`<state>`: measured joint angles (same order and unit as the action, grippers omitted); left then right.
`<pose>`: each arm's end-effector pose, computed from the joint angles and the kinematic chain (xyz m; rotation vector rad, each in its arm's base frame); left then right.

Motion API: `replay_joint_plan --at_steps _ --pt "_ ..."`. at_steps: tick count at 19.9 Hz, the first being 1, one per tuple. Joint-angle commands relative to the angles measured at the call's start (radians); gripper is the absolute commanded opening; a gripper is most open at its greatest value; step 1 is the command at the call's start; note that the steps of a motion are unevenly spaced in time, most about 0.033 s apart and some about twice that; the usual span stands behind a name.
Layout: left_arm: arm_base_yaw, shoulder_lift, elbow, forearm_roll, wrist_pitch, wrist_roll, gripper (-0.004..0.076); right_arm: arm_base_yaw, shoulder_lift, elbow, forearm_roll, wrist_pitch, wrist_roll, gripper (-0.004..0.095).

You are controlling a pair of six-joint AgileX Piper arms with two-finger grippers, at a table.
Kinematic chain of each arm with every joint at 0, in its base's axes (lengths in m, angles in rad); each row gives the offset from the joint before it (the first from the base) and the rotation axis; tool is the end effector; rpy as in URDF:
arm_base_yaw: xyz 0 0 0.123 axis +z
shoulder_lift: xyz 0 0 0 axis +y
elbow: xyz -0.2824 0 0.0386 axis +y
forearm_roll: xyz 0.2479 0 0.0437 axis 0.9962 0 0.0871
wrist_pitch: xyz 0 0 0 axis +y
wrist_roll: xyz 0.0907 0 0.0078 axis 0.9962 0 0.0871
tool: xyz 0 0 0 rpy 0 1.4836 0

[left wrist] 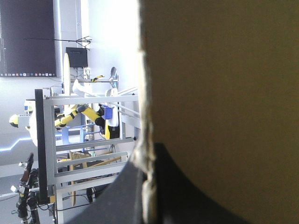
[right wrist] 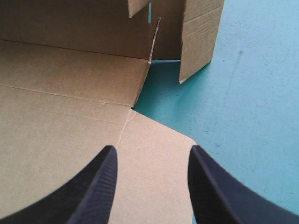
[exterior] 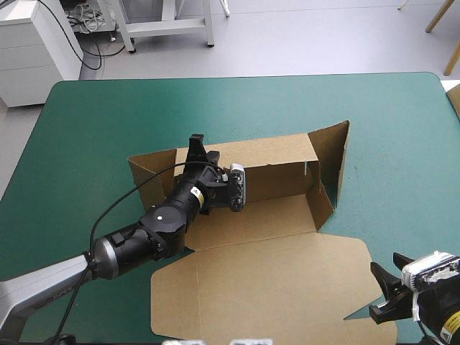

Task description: Fold the box

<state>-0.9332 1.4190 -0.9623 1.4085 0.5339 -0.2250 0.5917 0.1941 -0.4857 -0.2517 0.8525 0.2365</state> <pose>0.2199 -0.2198 0.3026 1.5678 1.2940 0.6754 0.0389 0.0055 0.2888 -0.4080 1.9858 0.2272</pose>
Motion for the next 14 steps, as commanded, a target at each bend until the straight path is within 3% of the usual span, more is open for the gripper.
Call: replay_joint_plan --at_steps 1,6,14 --pt "0.028 -0.028 -0.021 0.05 -0.038 -0.012 -0.0008 -0.006 0.011 -0.024 -0.046 -0.064 0.009 0.0445" --pt "0.034 -0.028 -0.023 0.165 -0.093 -0.018 -0.0008 -0.006 0.011 -0.024 -0.098 -0.064 0.124 0.0501" --pt "0.034 -0.028 -0.023 0.149 -0.078 -0.055 -0.0008 -0.006 0.094 -0.119 -0.11 -0.008 0.194 0.0501"
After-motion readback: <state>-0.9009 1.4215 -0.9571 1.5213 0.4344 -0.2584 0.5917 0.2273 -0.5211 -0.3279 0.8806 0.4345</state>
